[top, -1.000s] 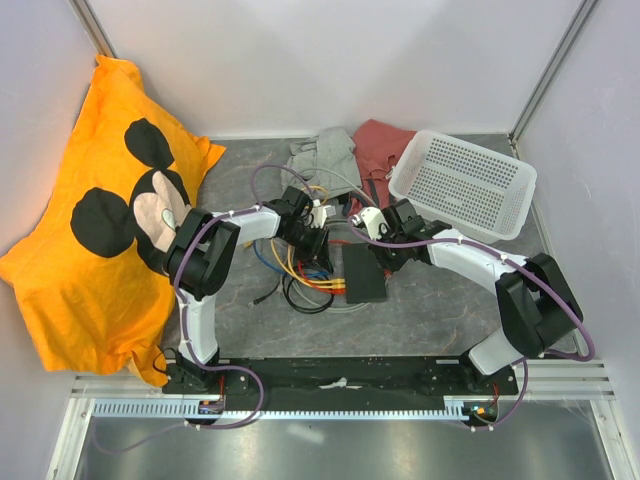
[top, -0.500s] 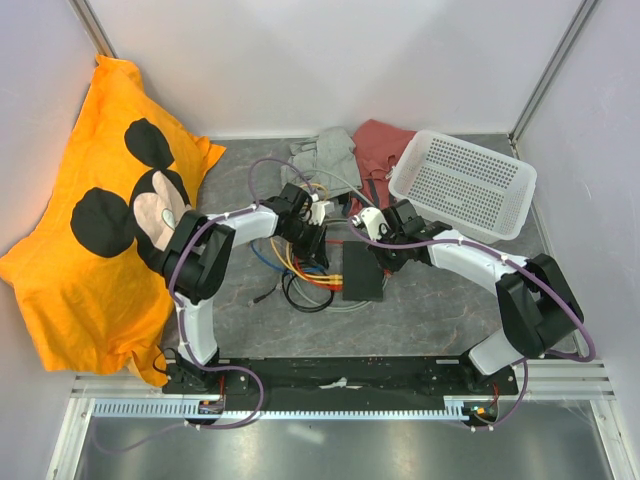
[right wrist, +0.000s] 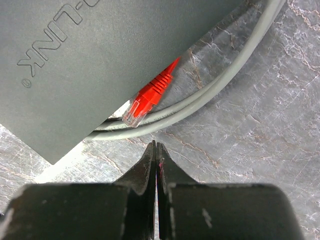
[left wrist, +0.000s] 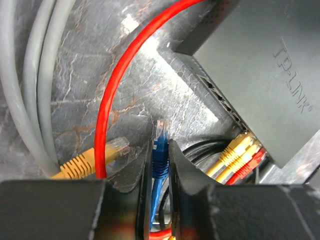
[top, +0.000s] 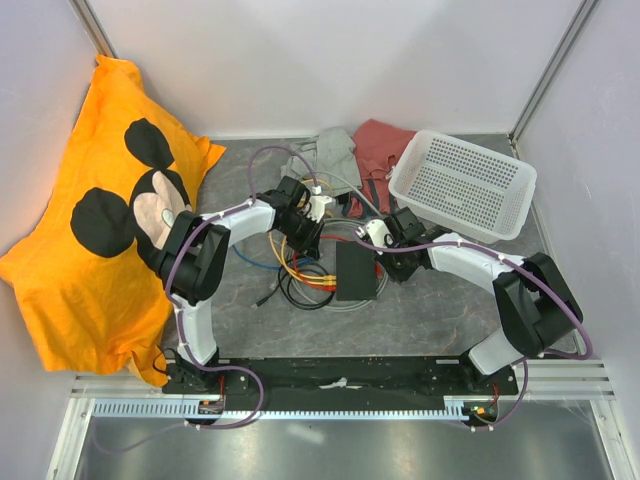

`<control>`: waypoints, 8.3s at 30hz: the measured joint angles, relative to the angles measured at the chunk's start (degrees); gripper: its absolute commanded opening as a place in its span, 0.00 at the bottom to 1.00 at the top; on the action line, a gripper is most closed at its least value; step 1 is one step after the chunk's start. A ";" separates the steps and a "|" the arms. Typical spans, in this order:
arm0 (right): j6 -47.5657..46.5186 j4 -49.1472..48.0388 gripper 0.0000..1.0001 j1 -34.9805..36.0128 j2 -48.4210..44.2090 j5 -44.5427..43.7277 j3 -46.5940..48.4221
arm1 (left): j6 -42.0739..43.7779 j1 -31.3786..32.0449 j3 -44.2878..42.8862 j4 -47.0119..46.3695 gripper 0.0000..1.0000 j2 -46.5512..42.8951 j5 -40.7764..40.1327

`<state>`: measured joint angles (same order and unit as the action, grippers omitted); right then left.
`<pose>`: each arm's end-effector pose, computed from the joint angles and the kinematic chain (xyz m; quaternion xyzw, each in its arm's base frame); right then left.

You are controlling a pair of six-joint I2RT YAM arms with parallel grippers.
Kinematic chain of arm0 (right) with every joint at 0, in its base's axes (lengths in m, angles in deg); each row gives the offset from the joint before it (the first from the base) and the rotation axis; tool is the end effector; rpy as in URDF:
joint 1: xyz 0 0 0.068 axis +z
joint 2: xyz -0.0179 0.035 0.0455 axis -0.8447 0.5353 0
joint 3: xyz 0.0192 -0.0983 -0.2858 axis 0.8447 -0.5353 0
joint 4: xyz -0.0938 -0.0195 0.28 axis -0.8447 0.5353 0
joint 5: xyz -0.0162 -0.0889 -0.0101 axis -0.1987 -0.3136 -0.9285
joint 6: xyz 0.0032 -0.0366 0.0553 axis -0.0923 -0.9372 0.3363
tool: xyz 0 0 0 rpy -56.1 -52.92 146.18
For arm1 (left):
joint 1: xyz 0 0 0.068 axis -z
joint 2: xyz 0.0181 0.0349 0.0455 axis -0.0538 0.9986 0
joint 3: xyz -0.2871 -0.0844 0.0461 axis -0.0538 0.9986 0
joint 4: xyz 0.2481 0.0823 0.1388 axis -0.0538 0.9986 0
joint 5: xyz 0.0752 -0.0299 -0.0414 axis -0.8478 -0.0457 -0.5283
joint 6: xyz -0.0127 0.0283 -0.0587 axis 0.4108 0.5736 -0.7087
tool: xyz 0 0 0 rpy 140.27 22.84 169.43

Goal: Pull the plug from the switch port

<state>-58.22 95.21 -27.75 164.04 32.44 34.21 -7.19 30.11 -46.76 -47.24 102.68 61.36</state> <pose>0.2730 0.1646 0.1641 -0.3969 0.8935 0.0859 0.1917 0.3741 -0.2186 0.1457 0.3317 0.8921 -0.2657 0.1532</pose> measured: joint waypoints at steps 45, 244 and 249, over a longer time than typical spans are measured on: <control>-0.24 0.24 0.01 -0.55 -1.36 -0.81 -0.09 | 3.28 4.59 -4.35 8.59 0.15 -7.74 7.19; -1.29 -2.01 0.00 1.51 -0.17 5.40 2.69 | -16.41 3.58 -6.12 7.56 0.01 11.32 18.64; -1.31 -2.01 0.00 1.53 -0.17 5.40 2.69 | -16.37 3.48 -5.88 7.48 0.02 11.13 18.60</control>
<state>-59.54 93.19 -26.22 163.86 37.84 36.90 -23.56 33.58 -52.64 -39.77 113.80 79.96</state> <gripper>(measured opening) 0.006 0.211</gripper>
